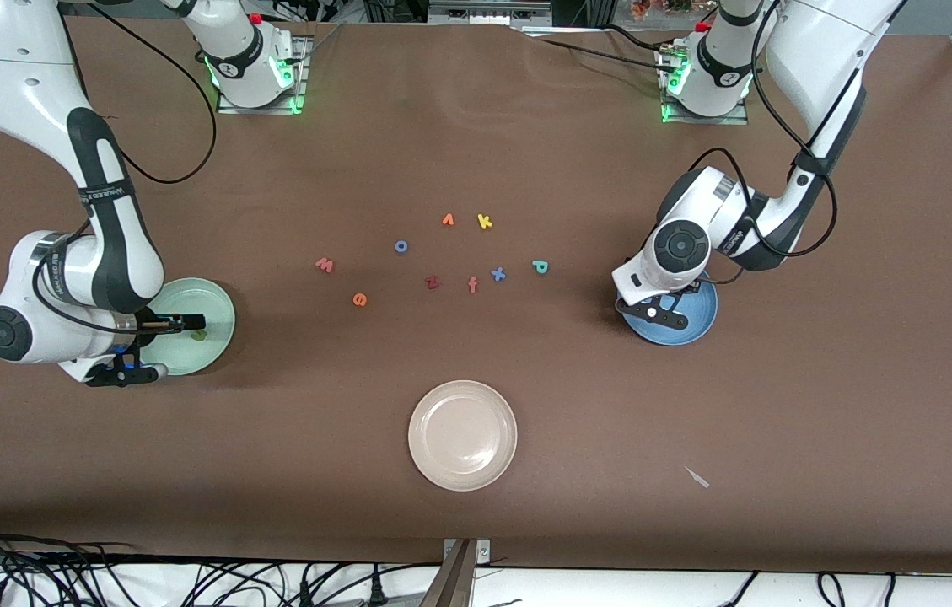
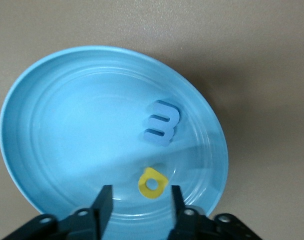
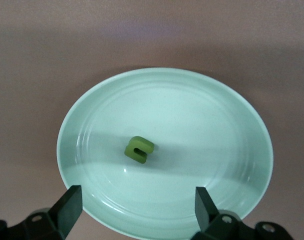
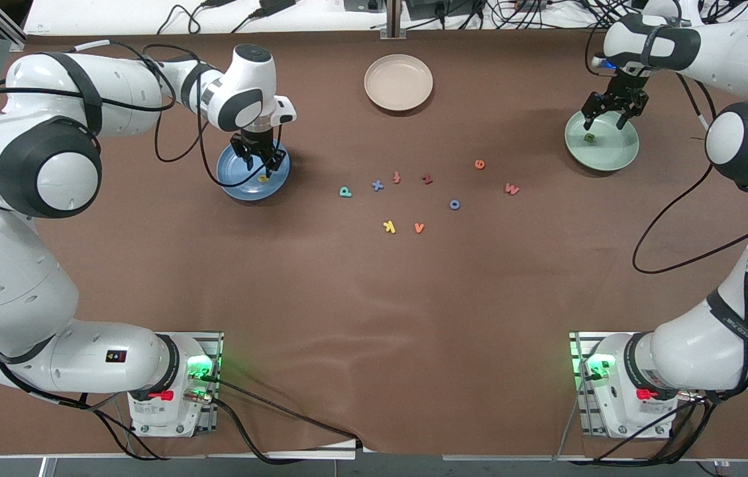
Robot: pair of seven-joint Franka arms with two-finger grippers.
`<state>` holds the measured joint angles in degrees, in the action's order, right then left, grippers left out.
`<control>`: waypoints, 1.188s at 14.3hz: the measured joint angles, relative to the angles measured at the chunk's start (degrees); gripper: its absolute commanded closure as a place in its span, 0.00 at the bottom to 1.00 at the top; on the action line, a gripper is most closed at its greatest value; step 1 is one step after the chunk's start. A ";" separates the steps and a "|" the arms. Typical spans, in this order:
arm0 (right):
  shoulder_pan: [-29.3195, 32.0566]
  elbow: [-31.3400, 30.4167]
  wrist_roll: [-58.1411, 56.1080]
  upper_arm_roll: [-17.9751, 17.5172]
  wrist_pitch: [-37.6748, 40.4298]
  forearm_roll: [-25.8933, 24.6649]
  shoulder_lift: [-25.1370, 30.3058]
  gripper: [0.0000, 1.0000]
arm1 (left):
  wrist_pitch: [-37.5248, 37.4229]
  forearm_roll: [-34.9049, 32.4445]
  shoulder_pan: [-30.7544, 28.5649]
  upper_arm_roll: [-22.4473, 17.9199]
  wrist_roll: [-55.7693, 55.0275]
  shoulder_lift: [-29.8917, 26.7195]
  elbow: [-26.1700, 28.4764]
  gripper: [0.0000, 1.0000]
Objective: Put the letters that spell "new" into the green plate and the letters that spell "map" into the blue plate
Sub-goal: 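Reach the left gripper to teal P while the right gripper reaches pink W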
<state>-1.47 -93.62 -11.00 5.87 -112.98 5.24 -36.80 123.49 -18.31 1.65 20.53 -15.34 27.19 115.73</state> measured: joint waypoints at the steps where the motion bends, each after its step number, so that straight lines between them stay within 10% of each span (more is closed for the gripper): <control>1: 0.00 0.03 0.14 -0.09 0.01 0.17 0.16 0.00 | 0.15 0.01 -0.04 0.07 0.00 -0.40 -0.01 0.00; 6: -0.09 0.12 5.76 -2.55 0.52 2.93 1.87 0.00 | 0.34 6.76 -0.03 5.01 -7.17 -2.49 -1.26 0.00; 17: -2.86 -6.43 31.97 -10.15 -5.76 2.96 6.72 0.00 | 13.95 7.31 9.13 10.27 -66.56 3.67 -0.86 0.00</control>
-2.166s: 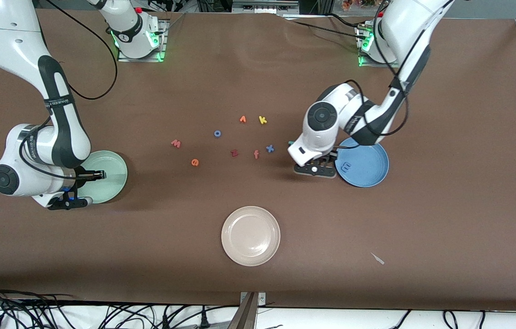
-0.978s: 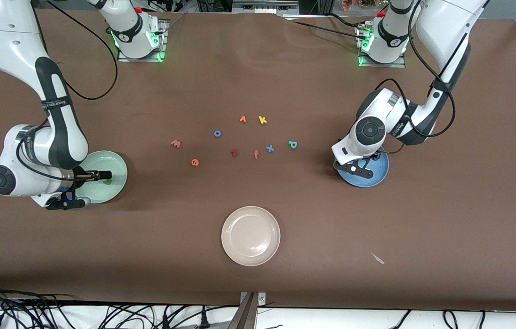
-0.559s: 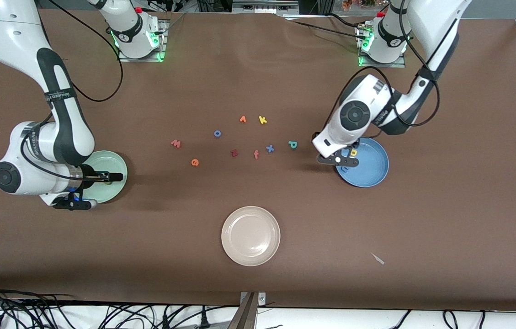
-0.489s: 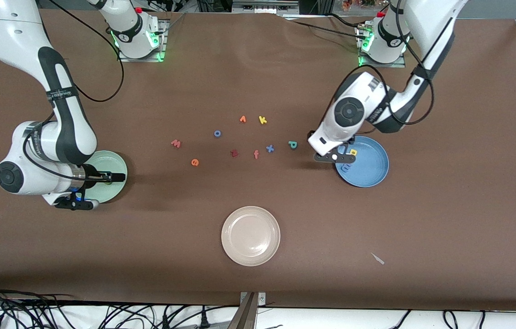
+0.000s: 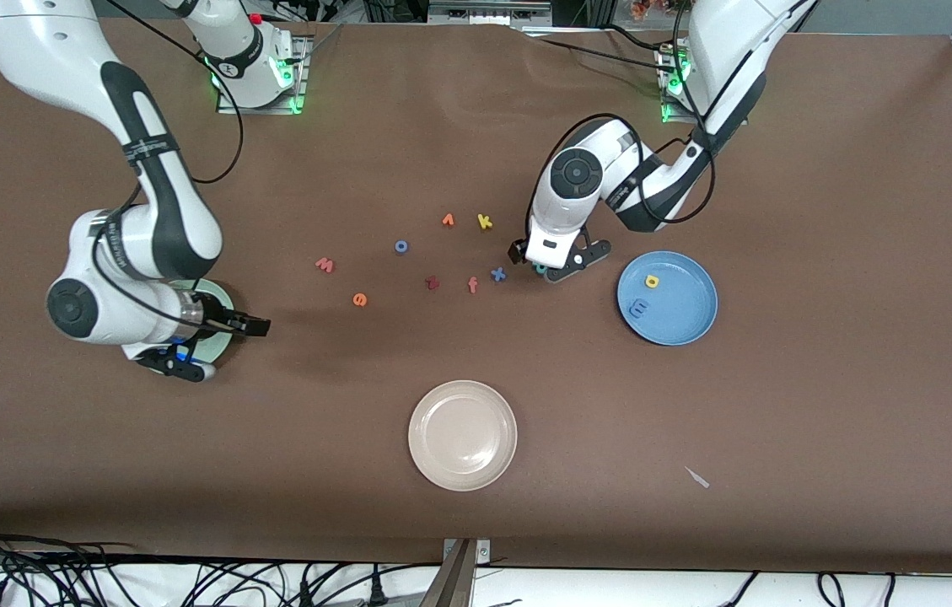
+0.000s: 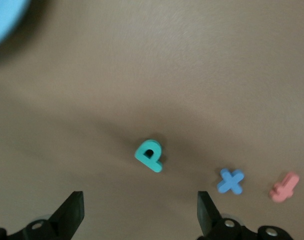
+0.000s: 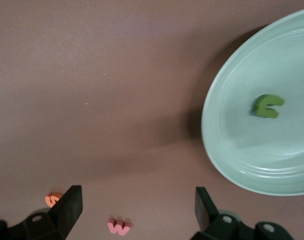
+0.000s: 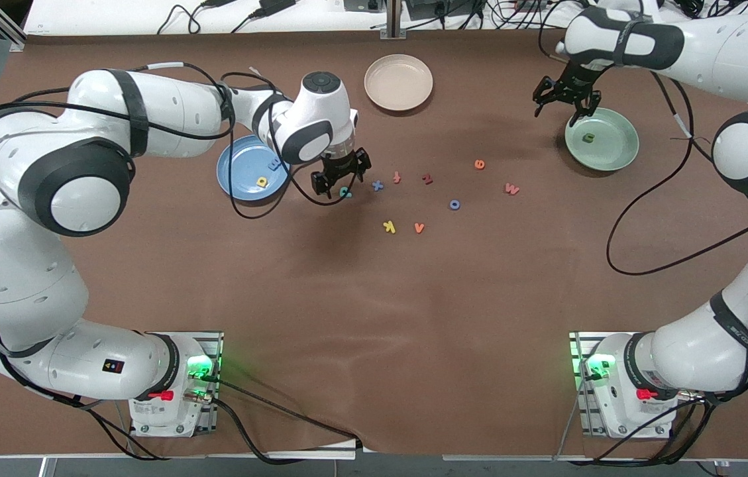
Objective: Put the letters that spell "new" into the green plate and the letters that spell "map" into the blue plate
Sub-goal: 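Reach the left gripper to teal P while the right gripper reaches pink W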
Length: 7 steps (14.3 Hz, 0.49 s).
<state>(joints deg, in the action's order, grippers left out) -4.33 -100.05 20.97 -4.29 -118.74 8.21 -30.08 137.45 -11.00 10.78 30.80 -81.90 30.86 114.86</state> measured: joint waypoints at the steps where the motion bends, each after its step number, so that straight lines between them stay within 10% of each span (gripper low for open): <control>1: -0.92 -1.88 2.07 -0.03 -2.03 0.00 0.71 0.00 | 1.01 -0.52 0.17 -0.04 -2.70 0.74 0.01 0.00; 7: -6.85 -14.09 15.81 -0.15 -17.57 -0.13 3.90 0.00 | 2.97 -9.82 0.40 -1.15 -9.42 3.39 0.11 0.00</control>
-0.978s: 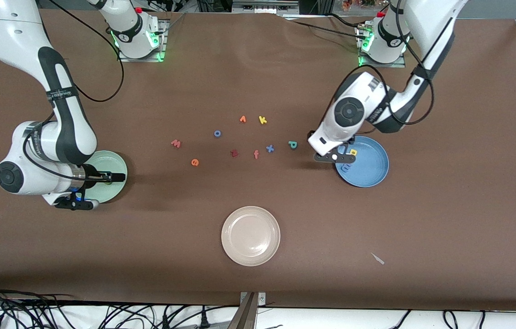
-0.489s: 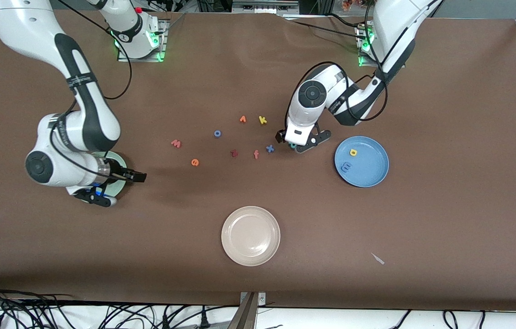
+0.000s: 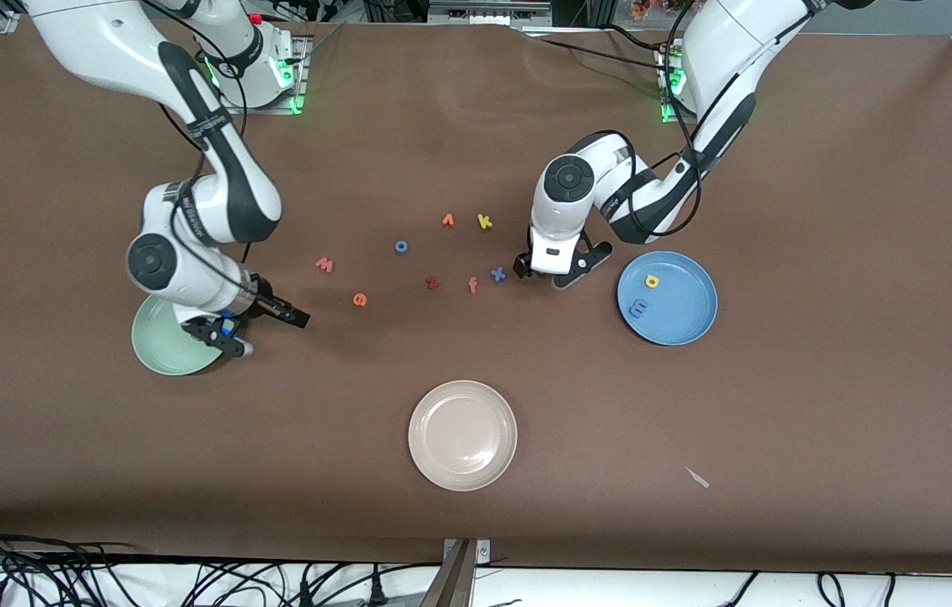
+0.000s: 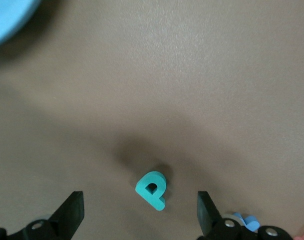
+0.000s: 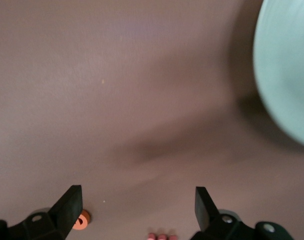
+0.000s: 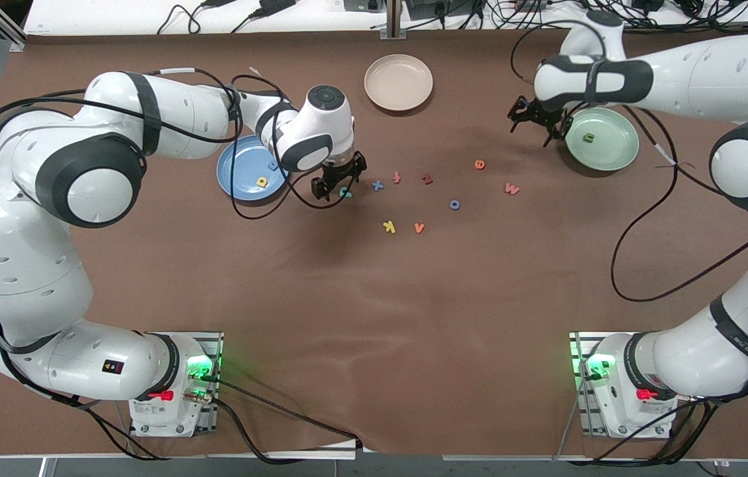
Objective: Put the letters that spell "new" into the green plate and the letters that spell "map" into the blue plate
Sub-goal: 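Reach the left gripper to teal P while the right gripper reaches pink W, then grasp teal P with the left gripper while the right gripper grasps pink W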
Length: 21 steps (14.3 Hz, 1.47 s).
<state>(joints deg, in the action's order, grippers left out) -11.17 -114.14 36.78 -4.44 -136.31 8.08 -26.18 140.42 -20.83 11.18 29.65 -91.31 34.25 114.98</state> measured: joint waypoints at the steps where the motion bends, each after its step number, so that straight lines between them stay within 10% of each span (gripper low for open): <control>1: -1.03 -1.43 1.99 -0.01 -1.28 -0.15 0.22 0.00 | 0.69 -0.48 0.17 -0.01 -0.68 0.61 0.05 0.04; 9: -3.16 -8.96 10.32 0.08 -4.24 -0.32 4.01 0.00 | 1.76 -0.72 0.26 -0.01 -3.95 1.58 -0.04 0.88; 18: -7.48 -12.83 18.35 0.09 -1.75 -2.97 4.62 0.01 | 1.89 -3.96 0.14 -0.17 -4.62 1.59 -0.22 0.92; 21: -7.48 -12.86 18.56 0.11 -0.33 -4.04 4.60 0.04 | 1.90 -3.97 0.05 -0.22 -4.62 1.51 -1.09 0.48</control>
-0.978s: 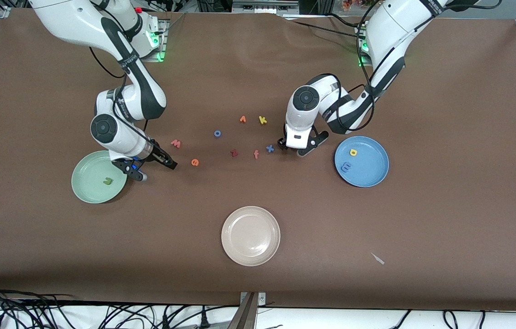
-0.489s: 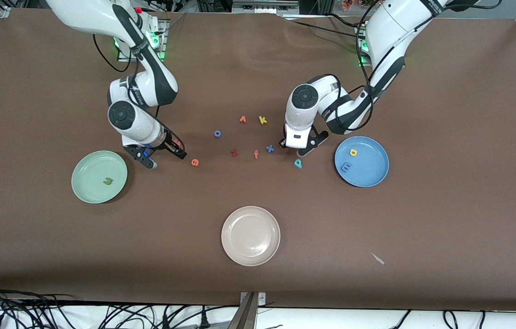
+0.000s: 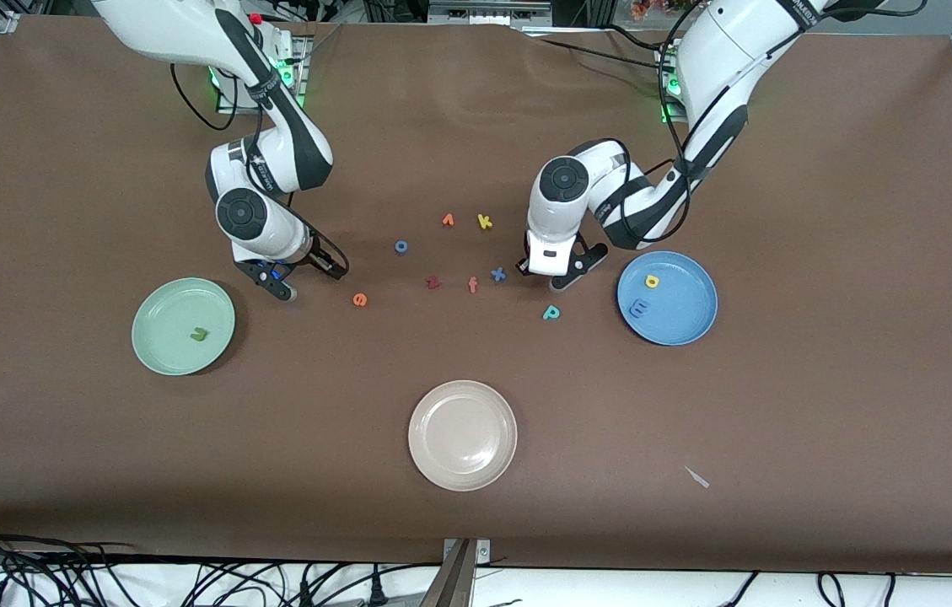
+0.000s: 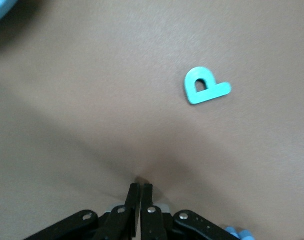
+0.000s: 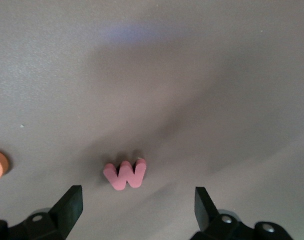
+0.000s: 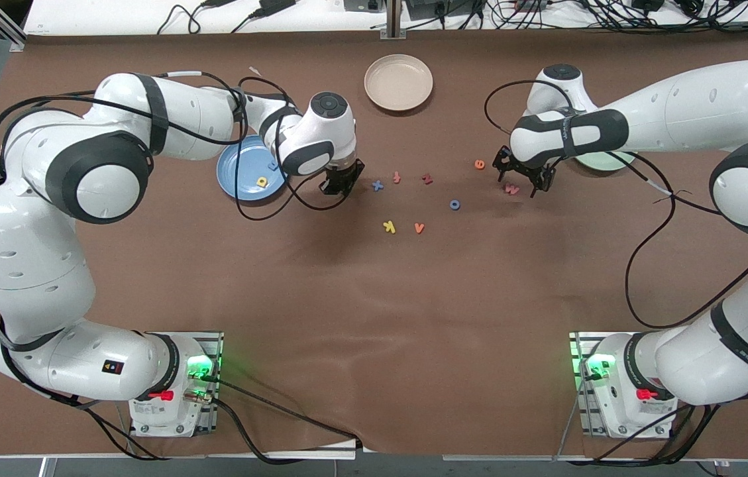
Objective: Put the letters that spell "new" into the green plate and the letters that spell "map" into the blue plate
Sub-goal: 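Grasp teal P with the left gripper while the right gripper grasps pink W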
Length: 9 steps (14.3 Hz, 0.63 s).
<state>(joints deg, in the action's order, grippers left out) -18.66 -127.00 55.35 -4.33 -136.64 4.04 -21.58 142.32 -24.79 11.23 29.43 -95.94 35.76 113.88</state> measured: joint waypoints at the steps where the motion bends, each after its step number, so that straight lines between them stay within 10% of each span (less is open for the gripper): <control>1: -0.01 0.00 0.00 0.00 0.08 -0.41 -0.07 0.06 | 0.00 0.00 -0.06 -0.01 0.00 -0.07 -1.12 0.37; 3: -0.04 -0.01 0.01 0.00 0.10 -2.41 -0.70 0.08 | -1.50 -0.09 -0.05 0.05 0.74 -0.19 -4.57 0.00; 9: -0.40 0.07 0.01 -0.01 -0.05 -3.95 -1.99 0.21 | -5.20 -0.26 -0.23 -0.32 26.88 -0.08 -7.83 0.00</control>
<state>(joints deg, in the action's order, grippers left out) -19.05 -126.93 55.36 -4.34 -136.69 0.09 -23.58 137.12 -25.05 10.99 29.11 -69.05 35.68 106.05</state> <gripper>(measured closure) 0.154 0.088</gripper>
